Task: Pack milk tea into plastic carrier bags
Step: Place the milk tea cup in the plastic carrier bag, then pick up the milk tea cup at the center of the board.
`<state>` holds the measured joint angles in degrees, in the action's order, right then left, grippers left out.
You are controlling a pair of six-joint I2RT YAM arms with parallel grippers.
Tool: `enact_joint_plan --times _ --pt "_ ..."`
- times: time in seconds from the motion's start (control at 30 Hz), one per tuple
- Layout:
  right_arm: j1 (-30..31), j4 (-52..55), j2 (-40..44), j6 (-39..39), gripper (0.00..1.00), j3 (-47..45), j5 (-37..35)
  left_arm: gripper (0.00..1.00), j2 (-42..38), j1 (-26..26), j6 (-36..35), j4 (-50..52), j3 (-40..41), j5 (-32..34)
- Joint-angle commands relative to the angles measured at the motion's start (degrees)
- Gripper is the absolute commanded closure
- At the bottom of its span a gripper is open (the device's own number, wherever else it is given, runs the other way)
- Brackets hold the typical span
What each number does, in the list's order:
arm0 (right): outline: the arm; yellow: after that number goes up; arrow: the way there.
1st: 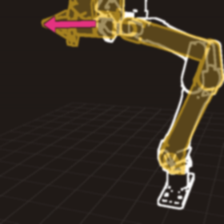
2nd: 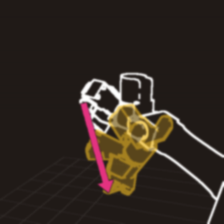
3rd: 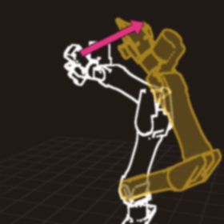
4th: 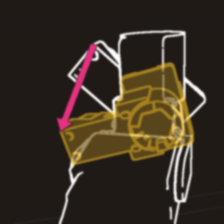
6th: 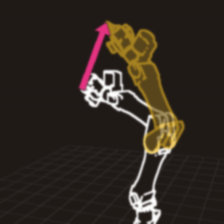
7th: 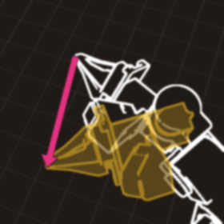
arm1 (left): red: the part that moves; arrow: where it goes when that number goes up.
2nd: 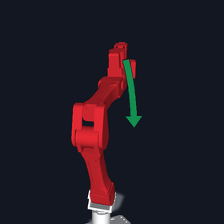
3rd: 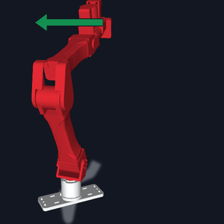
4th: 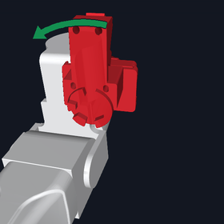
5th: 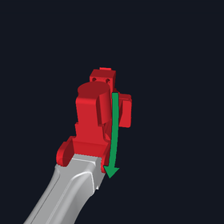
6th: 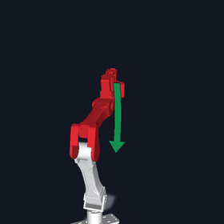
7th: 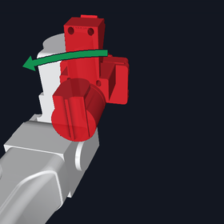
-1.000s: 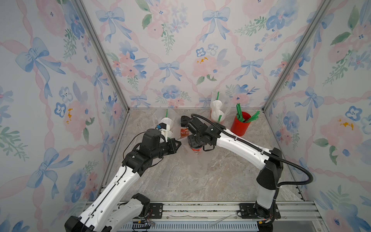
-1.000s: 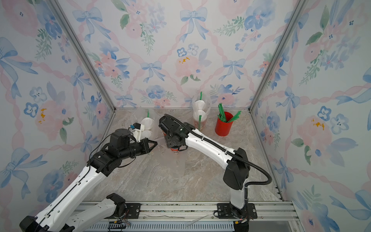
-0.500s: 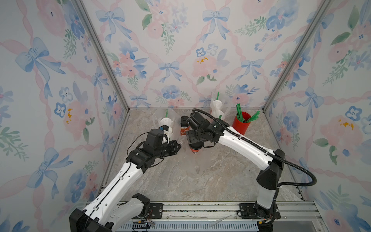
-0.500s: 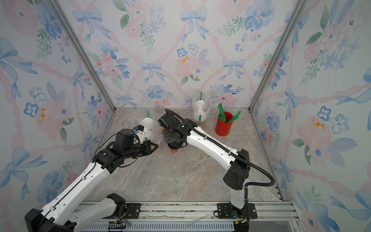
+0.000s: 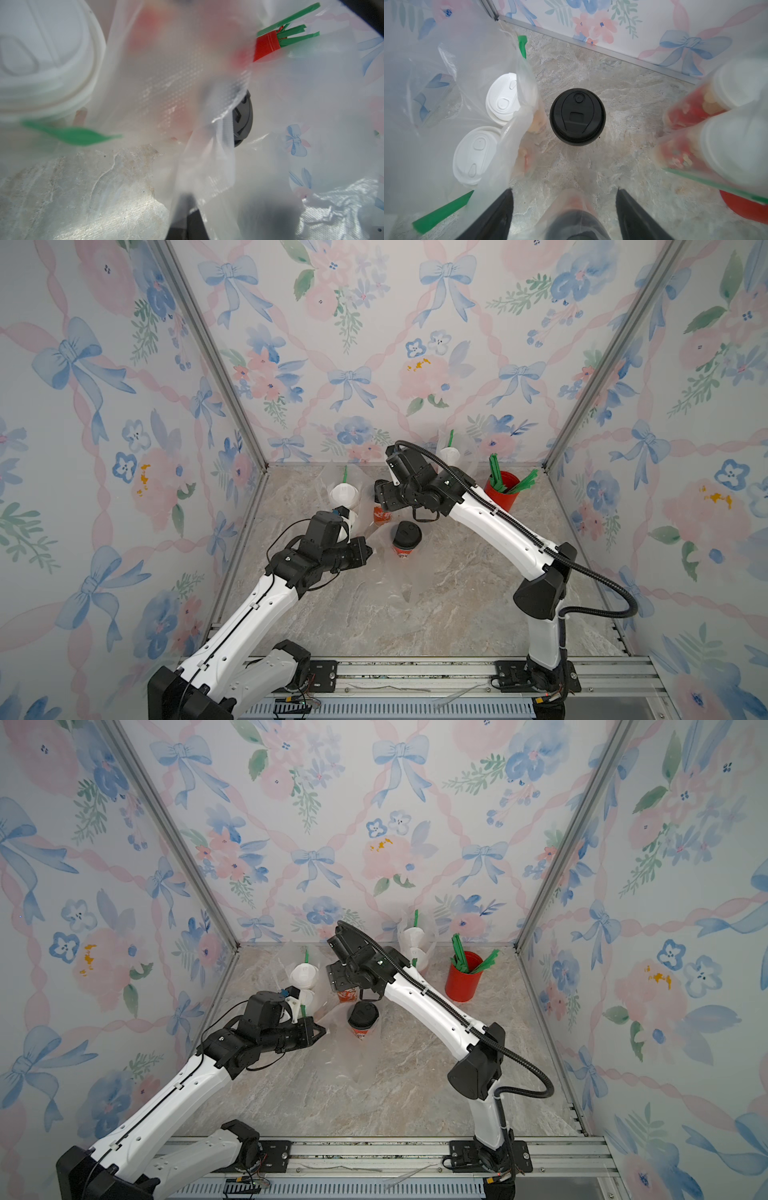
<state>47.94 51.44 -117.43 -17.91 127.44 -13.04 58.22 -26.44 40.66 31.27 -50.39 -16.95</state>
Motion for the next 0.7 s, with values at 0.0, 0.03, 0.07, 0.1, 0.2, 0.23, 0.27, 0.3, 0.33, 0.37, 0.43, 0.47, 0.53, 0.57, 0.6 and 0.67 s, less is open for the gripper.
enact_joint_plan --times 0.0,0.03,0.07,0.1,0.2,0.23,0.27,0.3,0.33,0.37,0.43,0.47,0.53,0.57,0.6,0.67 --pt "-2.1 -3.5 -3.6 2.5 0.21 2.7 2.0 0.97 0.2 0.5 -0.9 1.3 0.6 0.5" --pt "-2.5 -4.2 -4.7 2.8 0.21 3.2 2.0 0.97 0.2 0.5 -0.9 1.3 0.5 0.4" --pt "-2.9 -4.7 -5.5 2.9 0.21 3.6 2.1 0.97 0.1 0.5 -0.8 1.3 0.4 0.3" --pt "-3.2 -5.6 -6.6 3.1 0.2 3.9 2.2 0.97 0.0 0.5 -0.7 1.3 0.3 0.3" --pt "-4.2 -7.4 -9.2 3.1 0.19 5.4 2.6 0.97 0.0 0.6 -0.5 1.3 0.1 -0.1" --pt "-4.4 -7.6 -10.3 3.1 0.19 6.3 2.6 0.97 0.1 0.6 -0.4 1.3 0.0 -0.3" --pt "-4.5 -7.9 -11.1 3.2 0.19 7.0 2.6 0.97 0.0 0.6 -0.4 1.3 0.0 -0.4" --pt "-4.7 -8.0 -12.0 3.2 0.19 8.0 2.8 0.97 0.0 0.6 -0.3 1.3 0.0 -0.5" --pt "-4.7 -7.9 -12.8 3.3 0.19 9.1 3.0 0.97 0.0 0.6 -0.2 1.3 0.0 -0.5" --pt "-4.8 -8.1 -13.6 3.4 0.19 10.0 3.0 0.97 0.1 0.6 -0.2 1.3 0.0 -0.5" --pt "-4.8 -8.3 -15.0 3.6 0.19 11.9 3.3 0.97 0.2 0.6 -0.2 1.3 -0.1 -0.5" --pt "-4.9 -8.2 -15.7 3.5 0.18 12.8 3.4 0.97 0.2 0.6 0.0 1.3 -0.1 -0.5" --pt "-4.8 -7.8 -17.4 3.5 0.18 15.3 3.4 0.97 0.3 0.6 0.1 1.3 -0.1 -0.5" --pt "-4.8 -7.4 -18.2 3.5 0.18 16.4 3.3 0.97 0.3 0.6 0.0 1.3 -0.2 -0.5" --pt "-4.9 -7.0 -19.2 3.5 0.18 17.7 3.2 0.97 0.3 0.6 0.0 1.3 -0.3 -0.6" --pt "-5.0 -6.0 -20.7 3.4 0.17 19.8 2.6 0.97 0.3 0.6 0.0 1.3 -0.4 -0.5"
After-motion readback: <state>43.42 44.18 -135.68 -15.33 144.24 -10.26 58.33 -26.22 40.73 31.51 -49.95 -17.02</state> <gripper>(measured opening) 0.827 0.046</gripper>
